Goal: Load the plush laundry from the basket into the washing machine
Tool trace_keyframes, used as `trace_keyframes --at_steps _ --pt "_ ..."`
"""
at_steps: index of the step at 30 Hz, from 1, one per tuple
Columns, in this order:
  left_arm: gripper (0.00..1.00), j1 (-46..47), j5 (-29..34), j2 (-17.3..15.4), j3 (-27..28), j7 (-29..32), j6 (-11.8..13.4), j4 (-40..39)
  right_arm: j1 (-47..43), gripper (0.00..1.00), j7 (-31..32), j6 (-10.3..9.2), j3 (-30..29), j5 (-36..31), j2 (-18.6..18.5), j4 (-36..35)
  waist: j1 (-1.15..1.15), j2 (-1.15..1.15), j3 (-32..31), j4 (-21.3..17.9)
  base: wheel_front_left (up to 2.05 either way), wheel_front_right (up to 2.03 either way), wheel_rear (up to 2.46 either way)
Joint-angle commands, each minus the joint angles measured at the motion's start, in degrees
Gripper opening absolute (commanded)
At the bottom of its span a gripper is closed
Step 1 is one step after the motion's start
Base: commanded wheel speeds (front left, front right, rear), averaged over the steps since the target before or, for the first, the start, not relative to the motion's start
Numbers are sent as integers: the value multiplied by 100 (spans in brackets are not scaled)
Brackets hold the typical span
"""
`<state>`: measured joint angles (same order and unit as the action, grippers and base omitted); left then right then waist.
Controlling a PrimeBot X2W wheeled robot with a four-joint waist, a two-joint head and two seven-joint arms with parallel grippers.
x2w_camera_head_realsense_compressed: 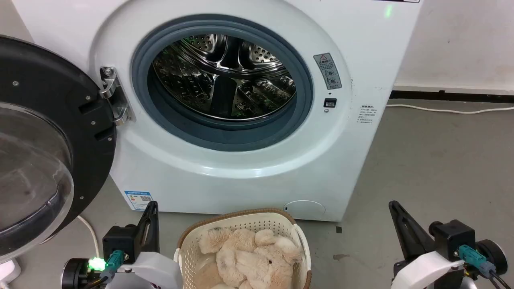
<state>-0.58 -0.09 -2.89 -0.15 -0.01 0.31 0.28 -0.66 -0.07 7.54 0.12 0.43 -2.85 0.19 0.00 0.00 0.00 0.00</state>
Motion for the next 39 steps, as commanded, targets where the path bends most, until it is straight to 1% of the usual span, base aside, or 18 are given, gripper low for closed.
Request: trace_keyframes --at_steps 1,39 --pt "0 58 9 2 15 1 -31 -28 66 0 7 -5 -12 -43 -3 -19 0 0 0 0 0 0 0" --pt "0 58 9 2 15 1 -31 -28 66 0 7 -5 -12 -43 -3 -19 0 0 0 0 0 0 0"
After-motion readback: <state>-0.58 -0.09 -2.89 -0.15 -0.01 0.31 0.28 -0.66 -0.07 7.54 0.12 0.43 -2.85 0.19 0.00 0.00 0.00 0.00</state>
